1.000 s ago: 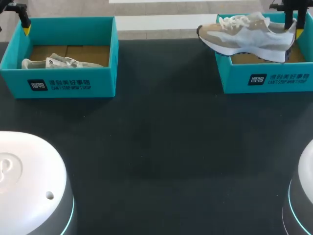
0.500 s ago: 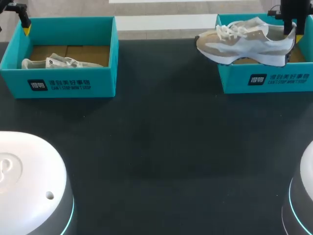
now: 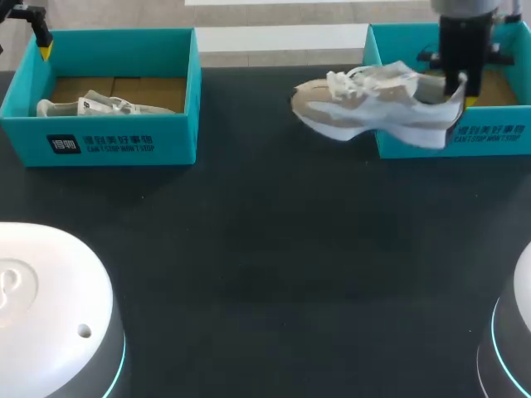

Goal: Take the shoe out of the shoebox, open the shoe tongue, remove and reinsert the insole, then place the shoe into the shoebox

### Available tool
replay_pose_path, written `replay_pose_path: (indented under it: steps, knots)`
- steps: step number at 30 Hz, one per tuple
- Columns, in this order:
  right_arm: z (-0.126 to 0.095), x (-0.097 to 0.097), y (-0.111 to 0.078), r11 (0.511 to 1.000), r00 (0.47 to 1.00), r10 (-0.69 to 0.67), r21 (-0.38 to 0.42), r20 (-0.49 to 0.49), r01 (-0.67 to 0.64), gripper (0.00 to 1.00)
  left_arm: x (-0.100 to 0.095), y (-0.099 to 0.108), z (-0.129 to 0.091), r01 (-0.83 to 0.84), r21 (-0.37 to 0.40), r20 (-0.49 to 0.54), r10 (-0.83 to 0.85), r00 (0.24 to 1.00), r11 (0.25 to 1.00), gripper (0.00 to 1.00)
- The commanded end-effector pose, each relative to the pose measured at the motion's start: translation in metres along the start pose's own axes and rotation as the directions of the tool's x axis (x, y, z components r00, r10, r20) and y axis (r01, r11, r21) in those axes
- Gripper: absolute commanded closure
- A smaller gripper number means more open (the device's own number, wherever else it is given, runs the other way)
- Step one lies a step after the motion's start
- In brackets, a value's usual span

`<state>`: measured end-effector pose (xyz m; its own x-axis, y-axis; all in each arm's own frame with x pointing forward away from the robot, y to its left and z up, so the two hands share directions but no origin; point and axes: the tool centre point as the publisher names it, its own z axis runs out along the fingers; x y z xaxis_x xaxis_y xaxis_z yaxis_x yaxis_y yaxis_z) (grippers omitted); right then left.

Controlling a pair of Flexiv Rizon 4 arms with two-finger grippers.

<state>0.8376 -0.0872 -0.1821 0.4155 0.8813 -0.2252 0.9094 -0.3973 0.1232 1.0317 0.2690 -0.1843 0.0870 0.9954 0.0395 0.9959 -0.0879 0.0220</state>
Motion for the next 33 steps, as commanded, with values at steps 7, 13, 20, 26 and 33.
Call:
replay_pose_path:
  steps: [7,13,20,26,33]
  knots:
    - [-0.013,0.043,-0.09,0.998,0.998,0.042,-0.044,0.039,-0.041,1.0,0.0,0.0,0.0,0.0,0.0,-0.001,0.0,1.0,1.0,0.0]
    - [-0.015,0.047,-0.1,0.997,0.998,0.064,-0.035,0.023,-0.063,1.0,0.0,0.0,0.0,0.0,0.0,-0.001,0.0,1.0,1.0,0.0]
    - [-0.015,0.047,-0.1,0.997,0.998,0.064,-0.035,0.023,-0.063,1.0,0.0,0.0,0.0,0.0,0.0,-0.001,0.0,1.0,1.0,0.0]
    - [-0.015,0.047,-0.1,0.997,0.998,0.064,-0.035,0.023,-0.063,1.0,0.0,0.0,0.0,0.0,0.0,-0.001,0.0,1.0,1.0,0.0]
    - [0.007,0.063,-0.14,0.995,0.995,0.082,-0.058,0.048,-0.079,1.0,0.0,0.0,0.0,0.0,0.0,-0.001,0.0,1.0,1.0,0.0]
